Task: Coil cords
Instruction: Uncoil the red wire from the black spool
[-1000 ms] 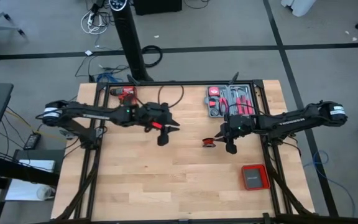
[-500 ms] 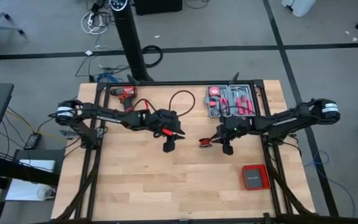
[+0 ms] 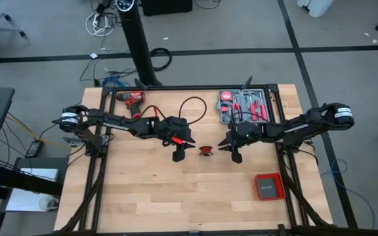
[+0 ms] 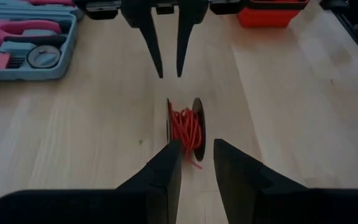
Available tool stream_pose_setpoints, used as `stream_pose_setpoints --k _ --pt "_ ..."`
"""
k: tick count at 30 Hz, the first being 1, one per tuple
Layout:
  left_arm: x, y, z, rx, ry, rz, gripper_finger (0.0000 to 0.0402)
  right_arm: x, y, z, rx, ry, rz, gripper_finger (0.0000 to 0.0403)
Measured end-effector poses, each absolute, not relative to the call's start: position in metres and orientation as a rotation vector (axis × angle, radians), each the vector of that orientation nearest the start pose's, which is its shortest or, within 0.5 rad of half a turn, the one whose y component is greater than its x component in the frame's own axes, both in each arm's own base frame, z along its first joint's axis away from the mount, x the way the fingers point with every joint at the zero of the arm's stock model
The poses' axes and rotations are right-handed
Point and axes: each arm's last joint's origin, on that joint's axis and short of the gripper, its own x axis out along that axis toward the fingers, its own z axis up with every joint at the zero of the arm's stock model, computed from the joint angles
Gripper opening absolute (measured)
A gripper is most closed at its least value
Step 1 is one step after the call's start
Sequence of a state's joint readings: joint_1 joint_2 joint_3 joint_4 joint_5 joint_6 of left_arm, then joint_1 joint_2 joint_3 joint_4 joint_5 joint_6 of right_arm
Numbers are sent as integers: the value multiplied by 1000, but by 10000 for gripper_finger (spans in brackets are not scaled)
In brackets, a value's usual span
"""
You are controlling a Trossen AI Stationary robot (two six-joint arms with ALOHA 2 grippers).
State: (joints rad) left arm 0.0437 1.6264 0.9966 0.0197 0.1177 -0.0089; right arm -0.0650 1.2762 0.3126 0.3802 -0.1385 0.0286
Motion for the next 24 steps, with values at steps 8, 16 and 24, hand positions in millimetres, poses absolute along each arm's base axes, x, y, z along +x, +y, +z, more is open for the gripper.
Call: stream_pose_setpoints --k 8,16,24 --pt "341 12 208 -59 716 -54 99 237 -9 151 91 541 81 89" --pt "336 11 203 -95 783 -44 99 265 -12 147 45 610 89 89" --pt "336 5 202 -103 786 -51 99 268 -13 143 29 609 78 89"
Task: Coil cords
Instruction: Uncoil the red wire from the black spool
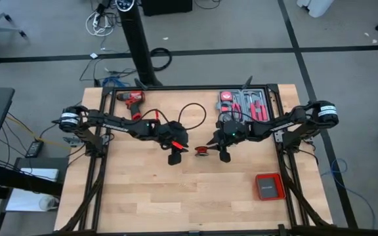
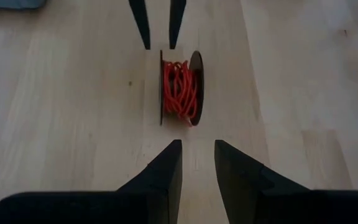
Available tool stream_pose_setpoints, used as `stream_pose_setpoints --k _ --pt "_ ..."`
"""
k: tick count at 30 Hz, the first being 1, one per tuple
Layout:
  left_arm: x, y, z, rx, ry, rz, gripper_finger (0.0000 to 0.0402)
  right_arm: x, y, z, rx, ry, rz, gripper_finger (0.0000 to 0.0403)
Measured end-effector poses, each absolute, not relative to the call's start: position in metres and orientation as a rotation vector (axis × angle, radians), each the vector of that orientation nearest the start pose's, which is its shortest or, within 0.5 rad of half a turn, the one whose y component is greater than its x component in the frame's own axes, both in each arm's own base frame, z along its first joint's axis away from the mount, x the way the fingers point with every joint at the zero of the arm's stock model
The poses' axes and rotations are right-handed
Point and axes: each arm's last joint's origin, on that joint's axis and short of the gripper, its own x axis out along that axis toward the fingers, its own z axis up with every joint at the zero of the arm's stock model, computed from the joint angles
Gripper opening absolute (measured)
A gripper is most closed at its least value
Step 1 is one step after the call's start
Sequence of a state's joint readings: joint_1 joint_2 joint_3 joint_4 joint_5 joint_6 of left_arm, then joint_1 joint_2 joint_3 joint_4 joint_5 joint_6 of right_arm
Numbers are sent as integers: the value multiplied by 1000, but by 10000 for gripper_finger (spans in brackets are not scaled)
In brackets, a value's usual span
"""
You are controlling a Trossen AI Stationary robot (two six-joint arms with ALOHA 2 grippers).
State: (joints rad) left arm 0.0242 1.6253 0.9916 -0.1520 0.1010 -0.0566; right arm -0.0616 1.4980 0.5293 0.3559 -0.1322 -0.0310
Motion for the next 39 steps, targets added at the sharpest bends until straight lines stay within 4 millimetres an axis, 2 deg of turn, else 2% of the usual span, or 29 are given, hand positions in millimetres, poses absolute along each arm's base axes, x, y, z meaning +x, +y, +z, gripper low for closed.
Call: stream_pose_setpoints --k 14,33,36,39 --pt "335 6 202 -101 788 -44 99 272 -13 133 44 626 86 89" --pt "336 6 202 -101 782 -44 99 272 -13 133 8 624 98 89" --pt "336 6 202 -106 782 -41 99 272 -13 133 -10 624 88 79" --pt "336 6 202 -107 782 -41 99 272 -13 133 -27 625 76 48"
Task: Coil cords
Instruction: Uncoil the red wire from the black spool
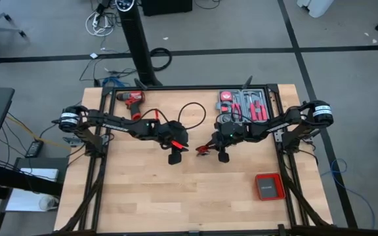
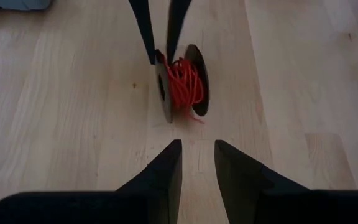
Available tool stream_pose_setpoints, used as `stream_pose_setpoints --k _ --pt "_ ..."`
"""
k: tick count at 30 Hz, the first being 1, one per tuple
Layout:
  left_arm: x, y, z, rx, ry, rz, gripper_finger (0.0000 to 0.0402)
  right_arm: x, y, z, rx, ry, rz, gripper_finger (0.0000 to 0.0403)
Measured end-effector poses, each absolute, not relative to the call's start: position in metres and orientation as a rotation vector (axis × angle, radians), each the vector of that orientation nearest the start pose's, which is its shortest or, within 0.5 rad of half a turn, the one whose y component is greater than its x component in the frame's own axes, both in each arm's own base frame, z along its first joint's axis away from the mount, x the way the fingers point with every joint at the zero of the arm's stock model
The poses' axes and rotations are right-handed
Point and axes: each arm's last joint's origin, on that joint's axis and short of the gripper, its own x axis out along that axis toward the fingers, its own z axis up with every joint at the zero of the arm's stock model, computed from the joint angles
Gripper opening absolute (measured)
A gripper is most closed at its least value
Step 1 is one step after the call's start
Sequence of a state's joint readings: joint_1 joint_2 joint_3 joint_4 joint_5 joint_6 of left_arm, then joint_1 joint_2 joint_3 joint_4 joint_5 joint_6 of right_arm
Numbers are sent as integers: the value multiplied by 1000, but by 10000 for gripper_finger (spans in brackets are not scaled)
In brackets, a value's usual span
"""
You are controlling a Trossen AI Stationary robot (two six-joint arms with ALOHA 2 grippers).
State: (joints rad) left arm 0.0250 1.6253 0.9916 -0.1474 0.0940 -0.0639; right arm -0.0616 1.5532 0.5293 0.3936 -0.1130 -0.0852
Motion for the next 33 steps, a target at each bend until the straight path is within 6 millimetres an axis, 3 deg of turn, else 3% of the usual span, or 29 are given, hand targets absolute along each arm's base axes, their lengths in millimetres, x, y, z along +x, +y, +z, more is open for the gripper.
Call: stream_pose_setpoints --k 3,16,19,23,29,33 --pt "336 6 202 -107 781 -40 99 272 -14 132 -60 626 69 10" --pt "341 11 208 -25 703 92 99 271 -15 136 -105 621 -33 1" --pt "342 12 214 12 683 127 99 269 -17 148 -166 581 -101 1" --pt "343 13 237 60 621 157 99 261 -18 173 -212 502 -150 1" --pt "332 12 278 150 518 192 99 235 -18 203 -285 502 -211 0" --pt "326 13 289 192 487 193 99 223 -10 220 -417 470 -230 0"
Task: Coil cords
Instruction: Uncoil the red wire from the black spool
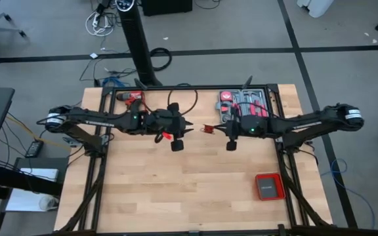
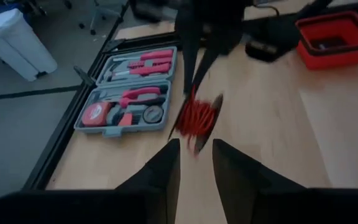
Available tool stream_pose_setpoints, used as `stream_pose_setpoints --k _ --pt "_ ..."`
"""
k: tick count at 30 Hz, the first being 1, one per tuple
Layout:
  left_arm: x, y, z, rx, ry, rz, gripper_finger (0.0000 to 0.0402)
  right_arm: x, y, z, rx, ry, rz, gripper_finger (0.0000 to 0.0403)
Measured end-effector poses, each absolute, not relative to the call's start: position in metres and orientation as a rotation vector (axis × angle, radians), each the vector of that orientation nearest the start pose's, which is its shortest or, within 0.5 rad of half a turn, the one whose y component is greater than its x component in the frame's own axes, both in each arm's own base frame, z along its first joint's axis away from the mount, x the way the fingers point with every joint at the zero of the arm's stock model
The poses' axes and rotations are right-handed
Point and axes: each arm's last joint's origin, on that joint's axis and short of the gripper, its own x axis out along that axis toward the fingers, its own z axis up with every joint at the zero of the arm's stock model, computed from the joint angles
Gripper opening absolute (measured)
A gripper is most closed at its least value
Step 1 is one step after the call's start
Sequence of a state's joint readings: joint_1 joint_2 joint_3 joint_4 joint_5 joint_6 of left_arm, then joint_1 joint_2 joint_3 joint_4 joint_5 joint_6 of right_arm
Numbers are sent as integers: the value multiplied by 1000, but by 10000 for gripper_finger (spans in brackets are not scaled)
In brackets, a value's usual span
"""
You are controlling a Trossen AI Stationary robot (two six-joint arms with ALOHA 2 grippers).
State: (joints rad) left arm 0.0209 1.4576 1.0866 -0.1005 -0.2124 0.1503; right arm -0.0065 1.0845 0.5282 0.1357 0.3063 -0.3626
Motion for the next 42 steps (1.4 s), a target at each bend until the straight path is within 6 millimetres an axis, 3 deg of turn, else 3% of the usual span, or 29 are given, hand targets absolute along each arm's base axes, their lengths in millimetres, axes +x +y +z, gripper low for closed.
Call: stream_pose_setpoints --k 6,15,32,38,42 --pt "324 13 291 199 483 193 99 216 2 234 -741 458 -302 0" --pt "325 13 292 250 478 180 99 219 11 255 -867 302 -411 0" --pt "328 13 301 413 402 249 101 220 18 260 -817 205 -362 0" --pt "330 6 308 643 382 293 114 219 14 268 -782 174 -485 0" --pt "330 4 313 815 386 344 122 219 16 270 -767 132 -462 0"
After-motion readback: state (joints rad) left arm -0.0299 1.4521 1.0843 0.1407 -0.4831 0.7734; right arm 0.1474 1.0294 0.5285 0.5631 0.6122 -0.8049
